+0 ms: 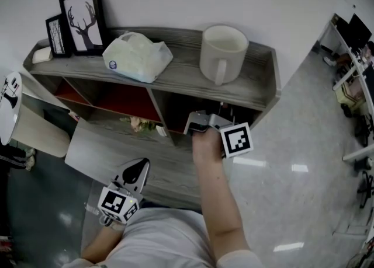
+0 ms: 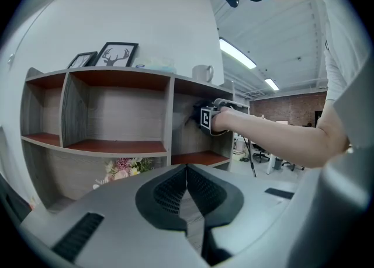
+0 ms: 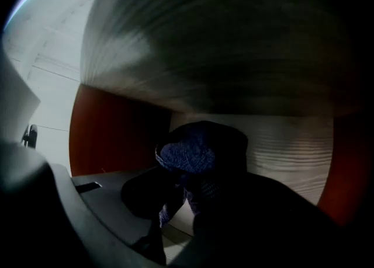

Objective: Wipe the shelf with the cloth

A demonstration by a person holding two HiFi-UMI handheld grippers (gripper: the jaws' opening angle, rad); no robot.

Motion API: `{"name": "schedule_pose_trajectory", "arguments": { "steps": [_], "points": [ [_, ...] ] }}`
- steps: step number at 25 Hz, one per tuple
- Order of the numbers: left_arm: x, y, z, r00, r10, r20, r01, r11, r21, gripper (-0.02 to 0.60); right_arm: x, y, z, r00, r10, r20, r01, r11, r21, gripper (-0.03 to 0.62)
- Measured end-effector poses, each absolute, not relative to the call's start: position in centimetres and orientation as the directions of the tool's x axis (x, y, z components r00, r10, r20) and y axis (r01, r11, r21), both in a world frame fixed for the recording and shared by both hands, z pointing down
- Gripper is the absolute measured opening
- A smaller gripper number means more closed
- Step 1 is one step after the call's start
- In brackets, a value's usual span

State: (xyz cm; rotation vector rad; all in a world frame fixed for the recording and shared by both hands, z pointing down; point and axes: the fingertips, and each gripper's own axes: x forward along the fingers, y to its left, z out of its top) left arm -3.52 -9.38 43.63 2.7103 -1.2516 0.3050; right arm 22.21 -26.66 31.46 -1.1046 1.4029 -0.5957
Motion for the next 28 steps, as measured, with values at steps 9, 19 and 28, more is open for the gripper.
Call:
{"name": "schedule_pose_trajectory", "arguments": {
  "steps": [9,19,28],
  "points": [
    [-4.3,-9.1,43.6,0.62,-0.746,0.243,-0.775,-0.631,0.04,0.017,14.4,-29.6,31.6,-0.091,-0.865,-0.494,-0.247,0.5,-0.83,0.106],
    [-5.1,-8.7,43.8,0.602,-0.759,0.246,-0.789,-0.613,0.039,0.017,8.6,-31.7,36.9,-0.314,-0.911,-0.267,-0.384,0.379,-0.842,0.106],
    [-4.7,-8.7,44.1,0.614,-0.749,0.251,-0.78,-0.625,0.042,0.017,14.0,-30.4,37.0,-0.179,-0.938,-0.296,-0.407,0.345,-0.846,0.106]
  ]
}}
